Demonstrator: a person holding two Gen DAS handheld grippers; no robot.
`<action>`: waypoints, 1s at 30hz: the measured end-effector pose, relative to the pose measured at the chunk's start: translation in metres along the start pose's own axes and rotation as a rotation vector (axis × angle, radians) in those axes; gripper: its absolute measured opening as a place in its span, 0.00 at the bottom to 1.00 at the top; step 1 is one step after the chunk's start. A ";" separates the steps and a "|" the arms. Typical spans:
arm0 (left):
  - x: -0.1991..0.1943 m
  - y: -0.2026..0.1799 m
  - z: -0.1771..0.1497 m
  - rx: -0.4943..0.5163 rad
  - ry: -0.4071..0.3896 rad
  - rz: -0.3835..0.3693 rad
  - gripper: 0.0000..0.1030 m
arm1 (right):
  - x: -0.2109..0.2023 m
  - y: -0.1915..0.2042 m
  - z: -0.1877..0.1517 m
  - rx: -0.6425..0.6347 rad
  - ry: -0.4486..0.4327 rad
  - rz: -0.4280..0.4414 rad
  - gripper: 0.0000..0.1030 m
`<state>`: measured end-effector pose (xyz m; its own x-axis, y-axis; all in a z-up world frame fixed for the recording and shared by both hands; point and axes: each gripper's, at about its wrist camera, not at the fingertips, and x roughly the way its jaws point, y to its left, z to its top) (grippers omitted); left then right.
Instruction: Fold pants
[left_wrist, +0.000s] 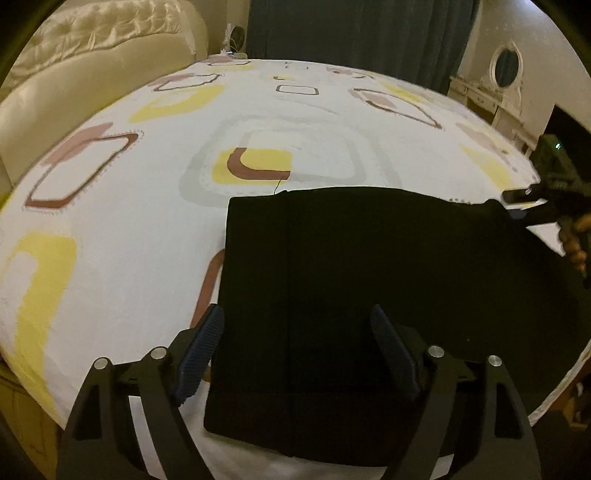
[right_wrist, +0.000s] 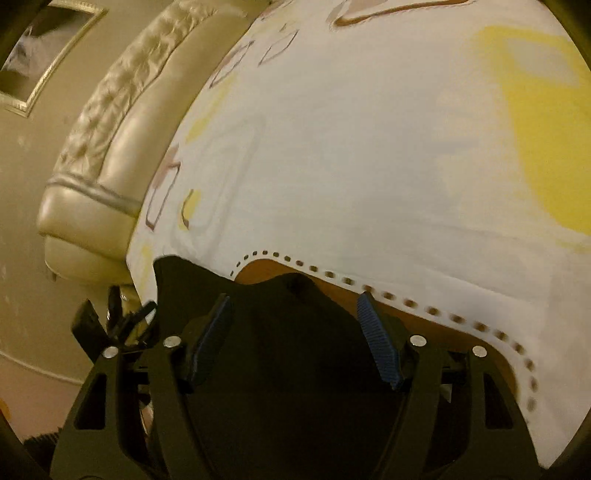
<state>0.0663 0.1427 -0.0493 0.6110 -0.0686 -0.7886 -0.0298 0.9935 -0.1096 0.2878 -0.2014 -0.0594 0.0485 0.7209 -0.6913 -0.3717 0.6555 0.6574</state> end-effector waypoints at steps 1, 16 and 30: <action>0.004 0.003 0.001 -0.019 0.007 -0.010 0.78 | 0.004 0.003 0.001 -0.001 0.011 -0.016 0.11; 0.018 0.006 0.001 -0.004 0.013 0.032 0.81 | 0.003 -0.013 0.003 0.048 -0.067 -0.114 0.15; 0.013 0.005 0.006 -0.021 0.031 0.048 0.83 | -0.191 -0.057 -0.106 0.153 -0.409 -0.163 0.51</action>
<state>0.0791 0.1478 -0.0562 0.5835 -0.0239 -0.8118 -0.0758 0.9936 -0.0837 0.2015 -0.4005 0.0031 0.4678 0.6150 -0.6347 -0.1896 0.7713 0.6076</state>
